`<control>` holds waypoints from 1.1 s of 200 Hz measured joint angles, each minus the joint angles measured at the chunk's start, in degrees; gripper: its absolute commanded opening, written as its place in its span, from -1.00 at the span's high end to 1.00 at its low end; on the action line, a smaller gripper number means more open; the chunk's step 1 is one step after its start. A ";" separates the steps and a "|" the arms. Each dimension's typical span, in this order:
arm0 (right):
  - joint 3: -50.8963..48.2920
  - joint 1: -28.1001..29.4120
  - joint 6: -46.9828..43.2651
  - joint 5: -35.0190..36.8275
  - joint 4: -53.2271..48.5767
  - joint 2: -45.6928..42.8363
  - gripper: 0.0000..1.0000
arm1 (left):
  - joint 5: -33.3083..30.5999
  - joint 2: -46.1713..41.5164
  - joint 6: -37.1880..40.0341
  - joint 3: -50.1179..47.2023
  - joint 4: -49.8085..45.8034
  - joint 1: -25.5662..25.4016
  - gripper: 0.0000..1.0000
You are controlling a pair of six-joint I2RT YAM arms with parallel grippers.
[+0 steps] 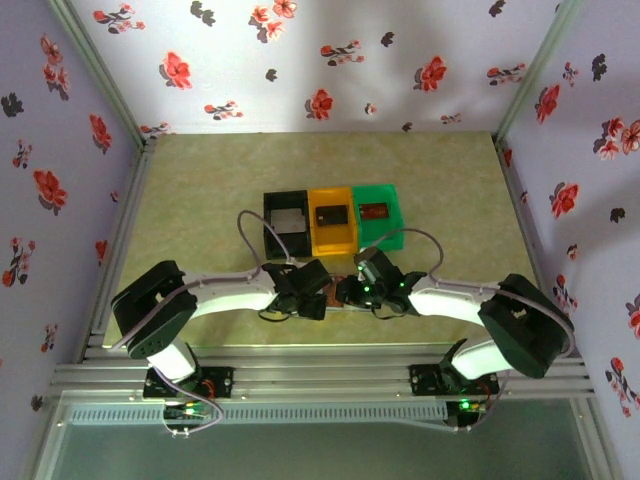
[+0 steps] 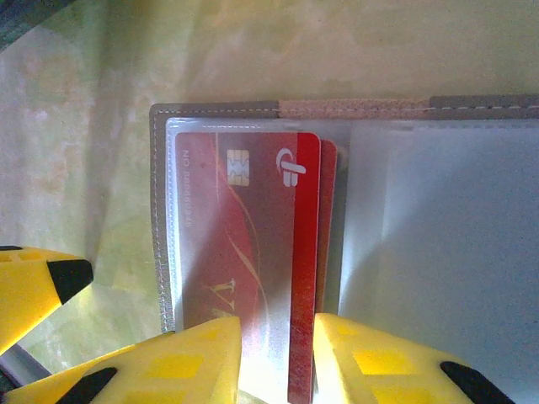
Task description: Take the credit cards out of the card holder
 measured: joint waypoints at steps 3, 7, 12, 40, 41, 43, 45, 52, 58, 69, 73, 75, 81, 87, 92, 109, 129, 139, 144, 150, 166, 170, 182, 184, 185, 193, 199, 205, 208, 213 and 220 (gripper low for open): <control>-0.04 0.00 0.00 0.00 0.02 0.02 0.42 | -0.02 0.00 -0.02 0.00 0.00 -0.04 -0.82; -0.11 0.00 0.00 0.02 0.07 0.11 0.42 | -0.04 0.00 -0.02 0.00 0.00 -0.09 -0.82; -0.20 0.00 0.00 0.02 0.15 0.20 0.42 | -0.13 0.00 -0.04 0.00 0.02 -0.11 -0.82; -0.26 0.00 0.00 0.24 0.48 0.87 0.45 | -0.24 0.02 -0.17 0.00 0.02 -0.22 -0.82; -0.26 0.00 0.00 0.24 0.48 0.90 0.45 | -0.24 0.02 -0.15 0.00 0.02 -0.22 -0.82; -0.26 0.00 0.00 0.24 0.48 0.92 0.45 | -0.24 0.02 -0.15 0.00 0.02 -0.22 -0.82; -0.26 0.00 0.00 0.26 0.48 0.96 0.45 | -0.24 0.02 -0.17 0.00 0.02 -0.22 -0.82; -0.26 0.00 0.00 0.31 0.50 1.01 0.45 | -0.24 0.02 -0.17 0.00 0.02 -0.22 -0.82; -0.26 0.00 0.02 0.44 0.55 1.07 0.45 | -0.24 0.02 -0.17 0.00 0.04 -0.22 -0.82; -0.28 0.00 0.02 0.48 0.66 1.11 0.46 | -0.26 0.11 -0.17 0.00 0.04 -0.22 -0.82; -0.28 0.00 0.02 0.48 0.79 1.18 0.46 | -0.26 0.11 -0.15 0.00 0.04 -0.24 -0.82; -0.28 0.00 0.02 0.48 0.87 1.18 0.46 | -0.26 0.11 -0.17 0.00 0.04 -0.24 -0.82; -0.37 0.00 0.02 0.48 1.18 1.22 0.46 | -0.31 0.11 -0.17 0.00 0.04 -0.26 -0.82; -0.57 0.00 0.02 0.50 1.68 1.27 0.46 | -0.42 0.11 -0.17 0.00 0.07 -0.33 -0.82; -0.76 0.00 0.00 0.48 2.05 1.29 0.47 | -0.48 0.11 -0.17 0.00 0.09 -0.39 -0.82; -1.46 0.00 0.02 0.48 3.34 1.29 0.50 | -0.70 0.17 -0.20 0.00 0.09 -0.55 -0.81; -2.45 0.00 0.09 0.44 5.25 1.29 0.52 | -0.90 0.24 -0.24 0.00 0.09 -0.63 -0.81; -2.97 0.00 0.39 0.42 6.47 1.27 0.52 | -0.96 0.35 -0.33 0.00 0.09 -0.70 -0.81; -3.23 -0.02 0.48 0.39 6.97 1.27 0.52 | -1.05 0.39 -0.39 0.00 0.11 -0.74 -0.81; -3.58 -0.02 0.68 0.33 7.74 1.27 0.53 | -1.11 0.39 -0.44 0.00 0.09 -0.81 -0.81; -4.39 -0.02 1.03 0.09 9.42 1.11 0.53 | -1.27 0.39 -0.61 0.00 0.11 -0.92 -0.81; -4.55 -0.02 1.07 0.02 9.73 1.07 0.53 | -1.29 0.39 -0.61 0.00 0.11 -0.92 -0.81; -5.07 -0.02 1.25 -0.02 10.67 0.87 0.54 | -1.33 0.48 -0.63 0.02 0.11 -0.96 -0.81; -5.16 -0.02 1.31 -0.02 10.78 0.85 0.54 | -1.36 0.48 -0.63 0.02 0.09 -0.96 -0.81; -5.16 -0.02 1.29 -0.02 10.80 0.83 0.54 | -1.36 0.48 -0.63 0.02 0.11 -0.96 -0.81; -5.53 -0.02 1.36 -0.02 11.45 0.70 0.55 | -1.36 0.48 -0.63 0.02 0.11 -0.96 -0.82; -5.84 -0.02 1.38 -0.02 11.89 0.52 0.56 | -1.36 0.50 -0.66 0.02 0.11 -0.96 -0.81; -6.08 -0.02 1.44 -0.02 12.13 0.37 0.56 | -1.36 0.48 -0.66 0.02 0.09 -0.96 -0.81; -6.19 -0.02 1.44 0.00 12.28 0.28 0.56 | -1.36 0.50 -0.66 0.02 0.09 -0.96 -0.81; -6.38 -0.02 1.44 0.00 12.50 0.15 0.57 | -1.36 0.50 -0.66 0.02 0.09 -0.96 -0.81; -6.67 -0.02 1.46 0.00 12.90 -0.04 0.57 | -1.36 0.50 -0.66 0.02 0.09 -0.98 -0.81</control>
